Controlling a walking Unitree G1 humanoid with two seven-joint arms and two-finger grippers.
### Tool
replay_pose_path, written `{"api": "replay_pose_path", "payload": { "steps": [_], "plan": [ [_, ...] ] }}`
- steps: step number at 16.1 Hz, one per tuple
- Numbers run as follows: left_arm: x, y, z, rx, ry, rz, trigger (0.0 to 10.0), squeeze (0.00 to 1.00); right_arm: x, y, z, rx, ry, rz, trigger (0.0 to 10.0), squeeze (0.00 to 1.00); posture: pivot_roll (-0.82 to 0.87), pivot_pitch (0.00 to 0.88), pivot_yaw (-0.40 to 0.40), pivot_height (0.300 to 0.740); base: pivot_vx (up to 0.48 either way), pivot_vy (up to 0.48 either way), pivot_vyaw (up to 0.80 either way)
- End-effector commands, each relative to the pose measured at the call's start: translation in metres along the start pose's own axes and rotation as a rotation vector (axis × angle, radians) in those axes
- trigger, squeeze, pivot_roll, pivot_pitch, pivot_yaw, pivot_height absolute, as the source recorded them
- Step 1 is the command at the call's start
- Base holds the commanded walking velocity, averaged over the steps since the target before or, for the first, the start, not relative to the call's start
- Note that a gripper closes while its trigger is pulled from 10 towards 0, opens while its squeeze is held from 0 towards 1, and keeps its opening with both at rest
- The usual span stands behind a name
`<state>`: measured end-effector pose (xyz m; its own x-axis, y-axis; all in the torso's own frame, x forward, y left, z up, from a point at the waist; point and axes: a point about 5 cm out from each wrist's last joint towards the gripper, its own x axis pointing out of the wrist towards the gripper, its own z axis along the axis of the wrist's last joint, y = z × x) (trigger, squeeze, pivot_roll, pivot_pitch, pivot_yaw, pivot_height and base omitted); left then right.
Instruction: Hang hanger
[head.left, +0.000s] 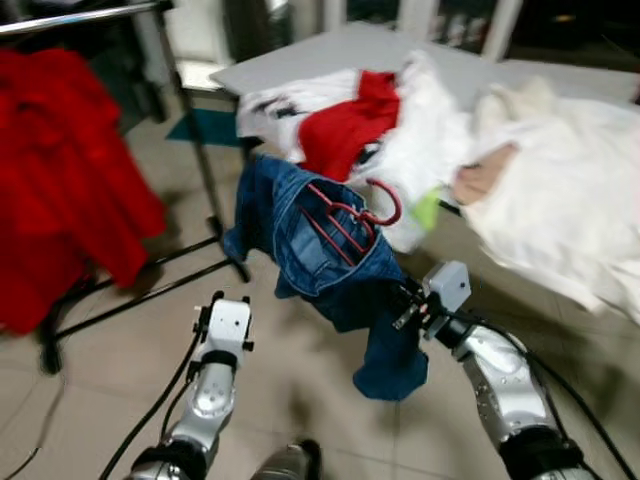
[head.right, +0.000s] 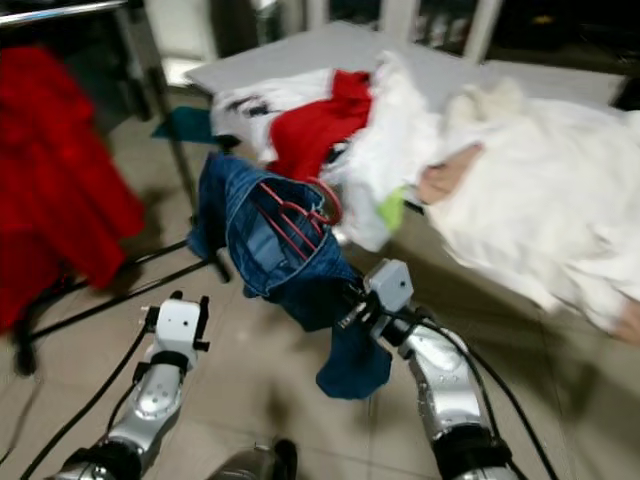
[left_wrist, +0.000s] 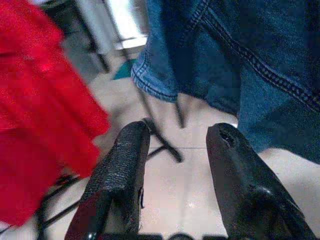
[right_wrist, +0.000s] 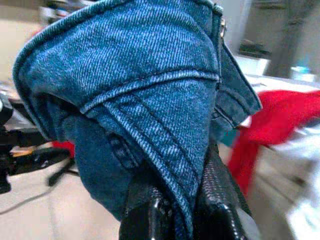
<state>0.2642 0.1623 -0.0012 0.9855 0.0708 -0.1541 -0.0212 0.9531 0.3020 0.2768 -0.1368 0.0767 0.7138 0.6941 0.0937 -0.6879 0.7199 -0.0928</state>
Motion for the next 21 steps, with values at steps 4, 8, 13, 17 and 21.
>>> {"api": "replay_pose_path", "payload": {
  "steps": [4, 8, 13, 17, 21],
  "plan": [
    [0.0, -0.002, 0.001, -0.002, 0.002, -0.01, 10.0, 0.0, 0.004, -0.008, 0.011, -0.031, -0.037, -0.018, 10.0, 0.0, 0.03, 0.0, 0.073, 0.74, 0.0, 0.0, 0.8],
    [0.001, -0.002, 0.002, -0.005, 0.002, -0.007, 10.0, 0.0, 0.004, -0.012, 0.009, -0.032, -0.013, -0.034, 10.0, 0.0, 0.03, 0.0, 0.068, 0.74, 0.0, 0.0, 0.2],
    [0.003, -0.002, 0.006, -0.044, -0.021, 0.005, 10.0, 0.0, 0.003, -0.02, 0.009, -0.027, -0.033, -0.166, 10.0, 0.0, 0.03, 0.0, 0.067, 0.74, 0.0, 0.0, 0.0],
    [0.007, 0.003, 0.022, -0.106, -0.108, 0.058, 10.0, 0.0, 0.009, -0.02, 0.015, -0.003, -0.099, -0.217, 10.0, 0.0, 0.04, 0.0, 0.068, 0.74, 0.0, 0.0, 0.0],
    [0.01, 0.009, 0.033, -0.148, -0.163, 0.113, 10.0, 0.0, 0.014, -0.012, 0.017, 0.022, -0.126, -0.179, 10.0, 0.0, 0.05, 0.0, 0.067, 0.74, 0.0, 0.0, 0.0]
  ]
}}
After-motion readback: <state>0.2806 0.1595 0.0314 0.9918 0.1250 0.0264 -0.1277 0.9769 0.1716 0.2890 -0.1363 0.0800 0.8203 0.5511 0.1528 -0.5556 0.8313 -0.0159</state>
